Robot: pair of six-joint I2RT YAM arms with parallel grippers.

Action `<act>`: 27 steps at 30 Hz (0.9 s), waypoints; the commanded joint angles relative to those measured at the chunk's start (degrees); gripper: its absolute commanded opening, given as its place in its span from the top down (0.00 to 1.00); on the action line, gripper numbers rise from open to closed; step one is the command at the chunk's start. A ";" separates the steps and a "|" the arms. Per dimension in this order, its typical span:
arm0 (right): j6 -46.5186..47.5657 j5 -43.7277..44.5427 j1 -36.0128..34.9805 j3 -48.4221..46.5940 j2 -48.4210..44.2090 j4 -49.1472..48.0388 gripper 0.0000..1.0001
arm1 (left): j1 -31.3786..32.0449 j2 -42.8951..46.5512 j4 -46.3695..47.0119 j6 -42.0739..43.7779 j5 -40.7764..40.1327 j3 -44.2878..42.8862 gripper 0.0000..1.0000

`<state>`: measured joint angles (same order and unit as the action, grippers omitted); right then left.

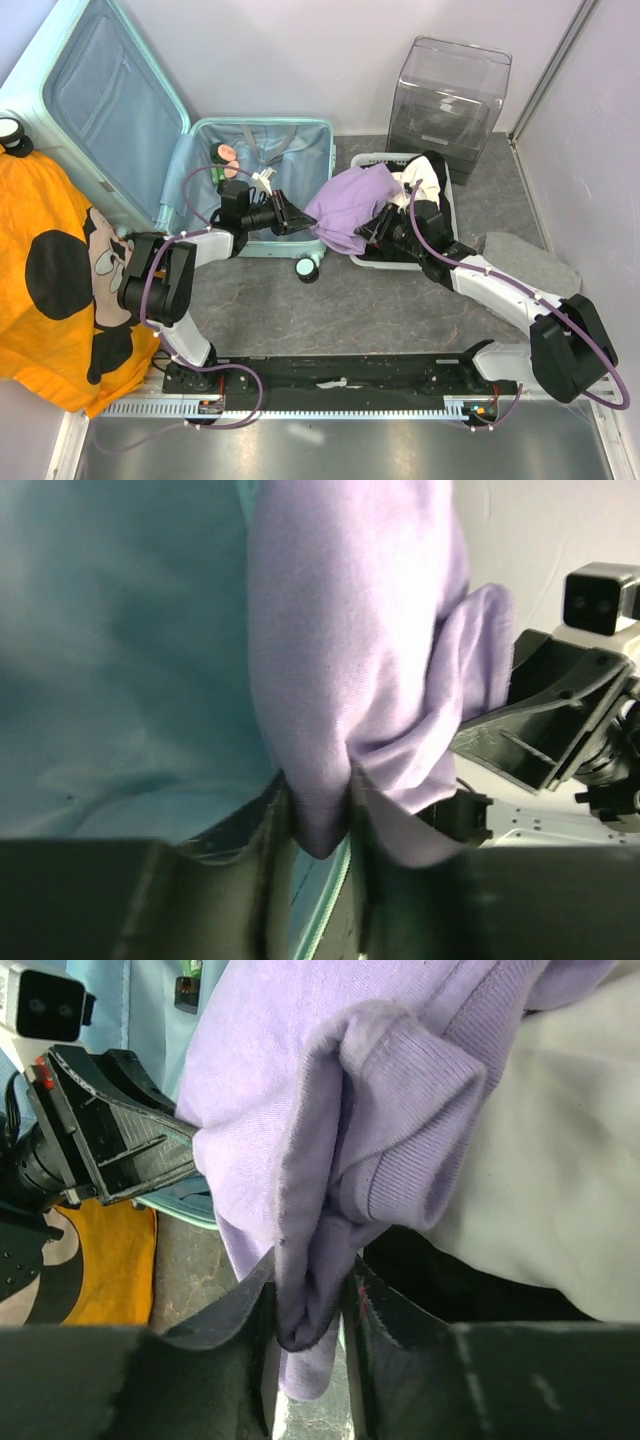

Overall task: Open, take out, and arrange the luggage
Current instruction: Place the clothes in the bin.

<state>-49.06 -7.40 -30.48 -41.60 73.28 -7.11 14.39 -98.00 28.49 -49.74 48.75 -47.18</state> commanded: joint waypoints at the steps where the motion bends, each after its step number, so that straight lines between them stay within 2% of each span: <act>1: 1.59 1.25 0.07 -2.87 -1.11 -3.26 0.69 | 0.11 0.35 9.81 -6.23 1.08 -0.46 0.83; 2: 1.68 1.42 0.07 -2.95 -1.29 -3.43 0.72 | 0.11 0.52 10.79 -7.03 1.52 -0.46 0.87; 3: 2.03 1.68 0.16 -3.30 -1.38 -3.87 0.78 | 0.11 0.79 11.67 -7.65 1.61 -0.63 0.96; 4: 2.21 1.86 0.07 -3.48 -1.55 -4.05 0.81 | 0.11 1.48 12.46 -8.35 1.70 -0.63 0.98; 9: 5.81 4.23 0.24 -6.81 -2.35 -3.88 1.00 | 0.20 5.70 11.77 -7.13 0.03 -1.77 0.98; 13: 9.59 3.81 3.57 -11.03 -1.74 -3.08 1.00 | 1.07 8.96 7.56 -1.96 -2.77 -4.76 0.99; 17: 11.95 1.60 9.90 -16.56 -0.15 -3.61 1.00 | 2.74 10.10 5.08 0.87 -5.59 -9.06 0.98; 27: 13.29 -1.90 19.75 -24.57 4.77 -5.98 1.00 | 8.89 1.59 4.82 3.15 -8.50 -24.27 0.99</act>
<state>-37.19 -8.36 -15.40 -61.89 76.27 -8.47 21.91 -93.03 32.47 -50.15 41.98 -65.01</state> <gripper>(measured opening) 0.107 0.045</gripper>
